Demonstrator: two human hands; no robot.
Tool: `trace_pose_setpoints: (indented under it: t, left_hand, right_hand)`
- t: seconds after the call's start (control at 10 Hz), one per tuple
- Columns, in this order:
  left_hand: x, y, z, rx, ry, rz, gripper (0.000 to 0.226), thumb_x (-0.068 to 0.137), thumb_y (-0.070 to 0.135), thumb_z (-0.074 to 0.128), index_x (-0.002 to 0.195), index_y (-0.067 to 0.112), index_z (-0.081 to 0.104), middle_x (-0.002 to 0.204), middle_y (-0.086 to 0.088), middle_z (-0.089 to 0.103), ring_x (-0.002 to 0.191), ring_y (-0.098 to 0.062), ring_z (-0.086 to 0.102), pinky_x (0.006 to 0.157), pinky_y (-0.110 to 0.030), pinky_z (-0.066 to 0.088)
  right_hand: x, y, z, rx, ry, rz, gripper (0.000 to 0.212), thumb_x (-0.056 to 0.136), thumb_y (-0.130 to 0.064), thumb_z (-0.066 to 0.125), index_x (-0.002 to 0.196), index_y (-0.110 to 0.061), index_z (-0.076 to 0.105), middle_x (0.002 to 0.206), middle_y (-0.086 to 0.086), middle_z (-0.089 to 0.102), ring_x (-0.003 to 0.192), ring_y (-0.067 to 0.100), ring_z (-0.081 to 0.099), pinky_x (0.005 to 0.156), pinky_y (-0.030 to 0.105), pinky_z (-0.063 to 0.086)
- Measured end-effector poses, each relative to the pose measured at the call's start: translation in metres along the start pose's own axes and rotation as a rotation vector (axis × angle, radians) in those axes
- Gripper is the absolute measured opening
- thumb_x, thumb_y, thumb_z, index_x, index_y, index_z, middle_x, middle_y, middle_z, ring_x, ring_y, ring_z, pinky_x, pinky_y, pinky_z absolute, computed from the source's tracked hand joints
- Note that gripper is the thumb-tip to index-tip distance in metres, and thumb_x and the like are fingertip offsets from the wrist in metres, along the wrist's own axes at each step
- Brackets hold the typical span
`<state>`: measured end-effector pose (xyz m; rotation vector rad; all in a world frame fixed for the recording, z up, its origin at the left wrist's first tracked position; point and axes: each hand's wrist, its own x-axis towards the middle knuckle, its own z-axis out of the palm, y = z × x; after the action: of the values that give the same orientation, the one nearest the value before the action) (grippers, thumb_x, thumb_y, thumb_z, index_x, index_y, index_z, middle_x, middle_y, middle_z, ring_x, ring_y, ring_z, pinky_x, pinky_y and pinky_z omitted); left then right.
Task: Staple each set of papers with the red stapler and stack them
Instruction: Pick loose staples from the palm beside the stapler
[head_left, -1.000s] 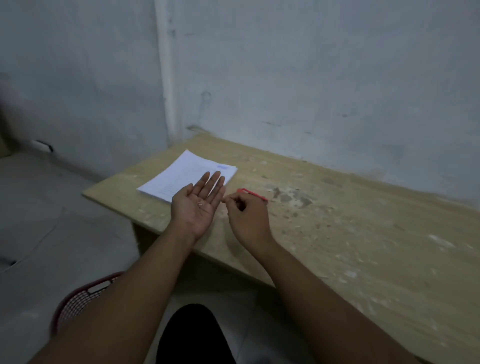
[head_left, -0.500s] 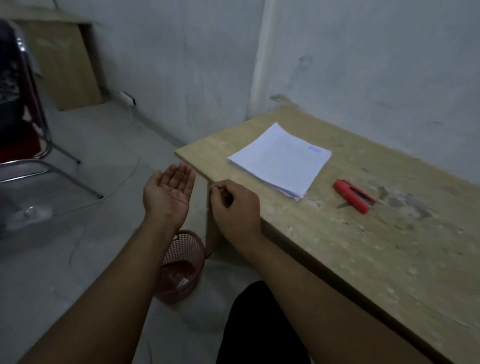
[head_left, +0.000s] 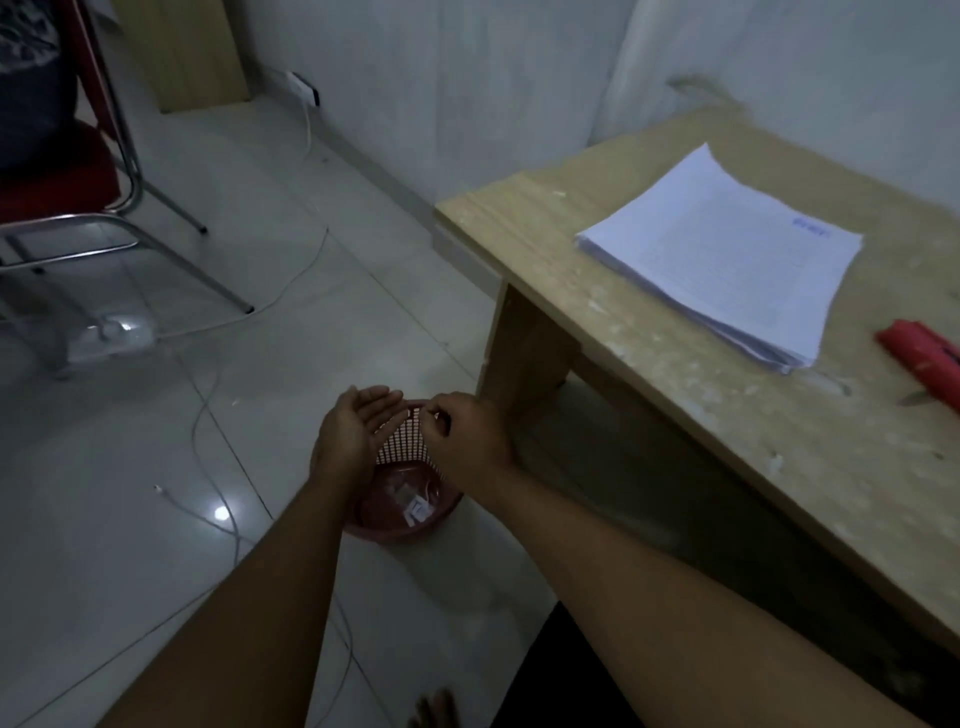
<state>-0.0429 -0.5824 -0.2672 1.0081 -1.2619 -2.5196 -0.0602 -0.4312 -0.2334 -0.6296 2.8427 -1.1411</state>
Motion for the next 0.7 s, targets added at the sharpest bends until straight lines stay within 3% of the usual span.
trace_pose_setpoints:
  t: [0.1,0.2,0.3,0.5,0.6,0.7]
  left_hand:
    - [0.018,-0.015,-0.006,0.135,0.000,0.011,0.035,0.111,0.024,0.035,0.108,0.001,0.062,0.108,-0.022,0.072,0.115,-0.036,0.068,0.106,-0.047,0.053]
    - [0.038,-0.036,-0.015,0.379,-0.013,0.078,0.042,0.102,0.041,0.038,0.126,0.013,0.059,0.126,-0.014,0.068,0.122,-0.028,0.063,0.108,-0.049,0.050]
    - [0.066,-0.059,-0.030,0.504,-0.042,0.015,0.072,0.084,0.072,0.043,0.139,0.026,0.051,0.143,-0.010,0.057,0.129,-0.030,0.059,0.105,-0.058,0.052]
    - [0.081,-0.068,-0.020,0.872,-0.010,0.105,0.066,0.097,0.052,0.054,0.153,0.020,0.040,0.156,-0.012,0.045,0.143,-0.034,0.045,0.117,-0.050,0.042]
    - [0.098,-0.083,-0.034,1.296,-0.035,0.250,0.086,0.081,0.022,0.087,0.153,0.005,0.043,0.158,-0.022,0.041,0.144,-0.043,0.041,0.117,-0.055,0.038]
    - [0.095,-0.086,-0.040,1.257,-0.086,0.390,0.043,0.091,0.014,0.076,0.131,0.010,0.061,0.134,-0.017,0.064,0.125,-0.035,0.061,0.105,-0.039,0.048]
  right_hand:
    - [0.005,0.018,0.025,-0.043,-0.031,0.026,0.022,0.096,-0.020,0.059,0.083,-0.011,0.075,0.084,0.005,0.072,0.072,0.015,0.059,0.064,0.030,0.048]
    - [0.008,0.032,0.040,-0.106,-0.101,0.033,0.022,0.099,-0.023,0.058,0.091,-0.014,0.077,0.096,0.004,0.074,0.083,0.018,0.067,0.070,0.034,0.058]
    - [0.010,0.043,0.045,-0.141,-0.141,0.020,0.022,0.102,-0.024,0.059,0.102,-0.013,0.078,0.106,0.004,0.076,0.094,0.021,0.069,0.079,0.035,0.061]
    - [0.016,0.061,0.051,-0.178,-0.111,0.042,0.021,0.100,-0.022,0.060,0.104,-0.013,0.079,0.110,0.006,0.075,0.103,0.025,0.066,0.086,0.038,0.058]
    - [0.019,0.063,0.052,-0.181,-0.118,0.059,0.023,0.102,-0.023,0.059,0.107,-0.013,0.079,0.109,0.007,0.075,0.103,0.026,0.066,0.086,0.038,0.058]
    - [0.021,0.066,0.054,-0.137,-0.118,0.088,0.022,0.103,-0.023,0.059,0.108,-0.013,0.078,0.110,0.007,0.075,0.101,0.024,0.067,0.084,0.037,0.059]
